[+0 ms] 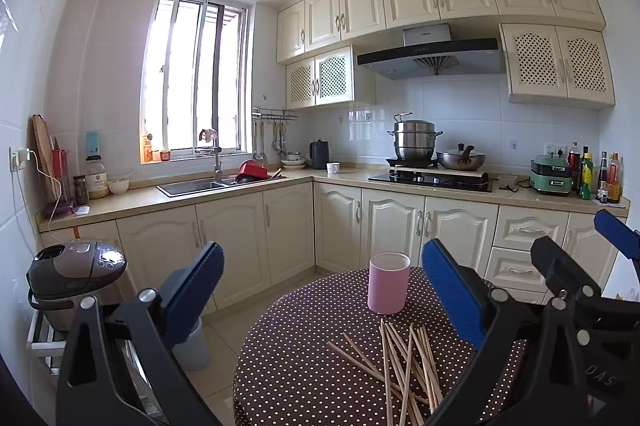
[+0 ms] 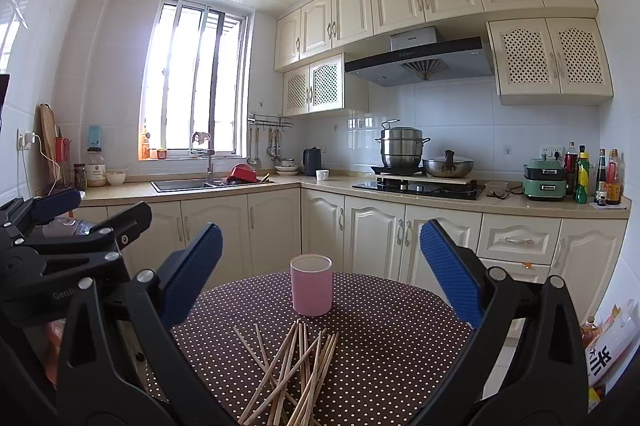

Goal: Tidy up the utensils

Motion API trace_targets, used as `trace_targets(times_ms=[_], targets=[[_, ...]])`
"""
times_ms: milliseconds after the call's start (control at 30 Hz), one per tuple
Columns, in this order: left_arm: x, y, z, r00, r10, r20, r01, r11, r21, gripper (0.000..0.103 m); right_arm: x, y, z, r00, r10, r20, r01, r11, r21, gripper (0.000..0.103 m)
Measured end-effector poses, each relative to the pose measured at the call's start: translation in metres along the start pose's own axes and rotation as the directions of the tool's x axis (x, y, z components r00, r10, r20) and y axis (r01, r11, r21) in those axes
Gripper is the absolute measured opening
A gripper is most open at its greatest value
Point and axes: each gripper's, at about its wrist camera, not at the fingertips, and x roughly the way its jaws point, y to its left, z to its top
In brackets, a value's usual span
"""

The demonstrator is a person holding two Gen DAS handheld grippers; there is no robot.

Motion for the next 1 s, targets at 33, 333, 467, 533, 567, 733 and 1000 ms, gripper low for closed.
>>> trace_targets(times_ms=[33,333,467,533,567,733,1000], targets=[[0.0002,0.0002,0.0005,1.0,-0.001,-0.001,0.001,1.0,0.001,0.098,-0.0003,-0.0027,-0.0002,1.0,0.002,0.0,-0.002,1.0,0.001,0.097],[0.0033,-0.0008,-0.0004,1.0,-0.001,-0.003,0.001,1.0,0.002,0.098,0.0003,-0.0038,0.0,1.0,0.004,-0.005,-0.004,1.0,0.004,0.097],[0.0033,-0.0019,-0.0041,1.0,-0.002,-0.003,0.002,1.0,0.001,0.098,0.0007,-0.0046,-0.0008,1.0,0.005,-0.005,-0.005,1.0,0.005,0.097],[0.003,-0.0018,-0.0042,1.0,-0.001,-0.003,0.001,1.0,0.002,0.098,0.0014,-0.0042,-0.0014,1.0,0.004,-0.005,-0.004,1.0,0.004,0.097],[0.0033,-0.0016,-0.0039,1.0,-0.001,-0.003,0.001,1.0,0.002,0.098,0.0015,-0.0043,-0.0016,1.0,0.005,-0.005,-0.005,1.0,0.003,0.097],[0.0035,-0.0012,-0.005,1.0,-0.001,-0.002,0.001,1.0,0.002,0.098,0.0021,-0.0045,-0.0009,1.0,0.007,-0.008,-0.007,1.0,0.006,0.097],[0.0035,0.0006,-0.0037,1.0,0.0,-0.003,0.0,1.0,0.002,0.098,0.003,-0.0017,-0.0018,1.0,0.005,-0.006,-0.005,1.0,0.003,0.097]])
